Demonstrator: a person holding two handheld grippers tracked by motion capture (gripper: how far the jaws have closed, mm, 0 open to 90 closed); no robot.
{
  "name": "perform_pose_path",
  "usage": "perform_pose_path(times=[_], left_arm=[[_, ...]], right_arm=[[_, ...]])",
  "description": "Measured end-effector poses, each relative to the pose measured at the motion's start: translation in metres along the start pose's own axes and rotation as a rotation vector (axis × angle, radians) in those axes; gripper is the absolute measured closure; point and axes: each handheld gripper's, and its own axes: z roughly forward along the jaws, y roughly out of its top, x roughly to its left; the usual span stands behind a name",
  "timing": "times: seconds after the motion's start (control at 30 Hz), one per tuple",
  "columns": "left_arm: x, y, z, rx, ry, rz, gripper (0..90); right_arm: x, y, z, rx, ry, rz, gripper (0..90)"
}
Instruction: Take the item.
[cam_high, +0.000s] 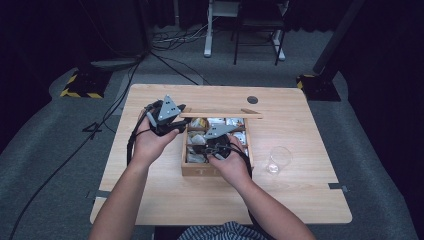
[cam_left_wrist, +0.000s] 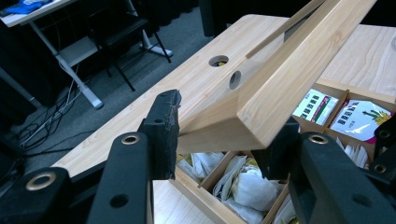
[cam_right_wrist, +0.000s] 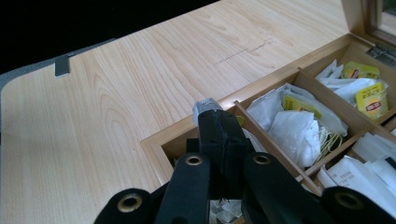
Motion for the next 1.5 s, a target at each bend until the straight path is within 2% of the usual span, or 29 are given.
perform_pose_path(times=[0.4, 1.07, 1.5], left_arm=[[-0.001, -0.001, 0.0, -0.002, -0.002, -0.003, 56.1], [-0.001, -0.001, 0.0, -0.004, -0.003, -0.004, 56.1], [-0.001, -0.001, 0.0, -0.004, 0.0, -0.006, 56.0]], right_arm=[[-0.001, 0.005, -0.022, -0.052, 0.002, 0.009, 90.0], [0.001, 0.011, -0.071, -0.134, -0.02, 0.005, 90.0], [-0.006, 0.006, -0.107, -0.174, -0.062, 0.023, 90.0]])
